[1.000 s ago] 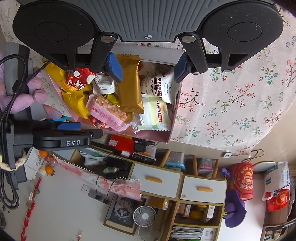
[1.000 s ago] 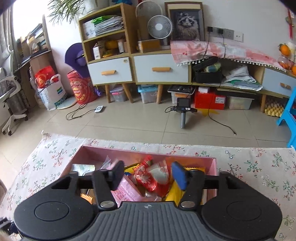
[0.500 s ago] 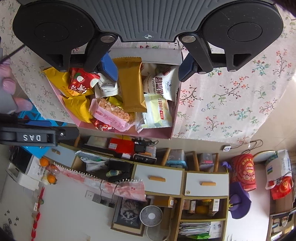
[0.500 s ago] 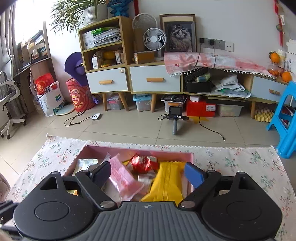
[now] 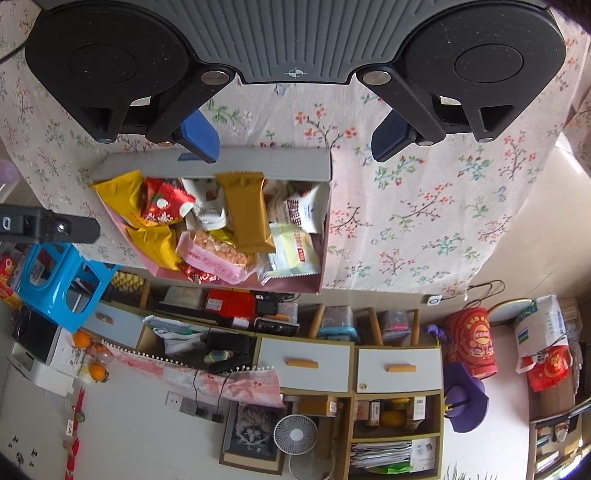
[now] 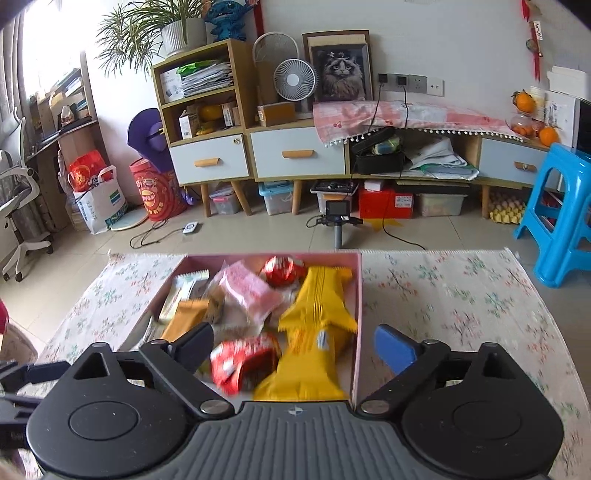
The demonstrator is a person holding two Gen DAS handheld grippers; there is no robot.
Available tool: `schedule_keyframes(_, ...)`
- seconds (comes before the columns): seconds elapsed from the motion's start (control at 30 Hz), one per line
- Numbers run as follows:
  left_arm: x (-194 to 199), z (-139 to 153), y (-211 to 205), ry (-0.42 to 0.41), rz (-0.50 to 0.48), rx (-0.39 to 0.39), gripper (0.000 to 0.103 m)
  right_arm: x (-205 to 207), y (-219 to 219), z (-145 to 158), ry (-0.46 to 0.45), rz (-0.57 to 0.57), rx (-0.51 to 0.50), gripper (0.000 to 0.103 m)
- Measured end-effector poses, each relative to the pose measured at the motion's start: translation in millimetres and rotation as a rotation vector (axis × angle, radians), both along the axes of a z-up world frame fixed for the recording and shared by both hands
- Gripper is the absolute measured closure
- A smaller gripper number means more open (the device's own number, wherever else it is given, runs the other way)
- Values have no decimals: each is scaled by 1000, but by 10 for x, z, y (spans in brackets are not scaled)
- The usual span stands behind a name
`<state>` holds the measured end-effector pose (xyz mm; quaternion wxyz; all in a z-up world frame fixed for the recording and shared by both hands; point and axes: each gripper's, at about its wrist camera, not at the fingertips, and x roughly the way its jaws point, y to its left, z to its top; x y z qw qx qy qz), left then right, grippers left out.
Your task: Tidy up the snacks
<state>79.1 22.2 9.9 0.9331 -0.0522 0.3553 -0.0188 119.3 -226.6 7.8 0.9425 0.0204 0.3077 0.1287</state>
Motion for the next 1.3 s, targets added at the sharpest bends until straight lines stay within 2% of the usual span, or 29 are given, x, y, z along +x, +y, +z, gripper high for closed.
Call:
schedule_keyframes(0.4,-345,58,-90,25,21,72,4,-565,29,-112,21,-45,-63,11)
schedule_keyframes(0.77,-445,-57,-82,84,86,91,3,-765,89,-293,33,-32,-186,11)
schedule_keyframes(1.03,-449,-148,-133,123,106,133,3,-794,103,-305,42,-60,-166,11)
schedule_keyframes(1.3,-475,-145,-179,125,94,146,3,-811,118,-326,59,-55,-161,11)
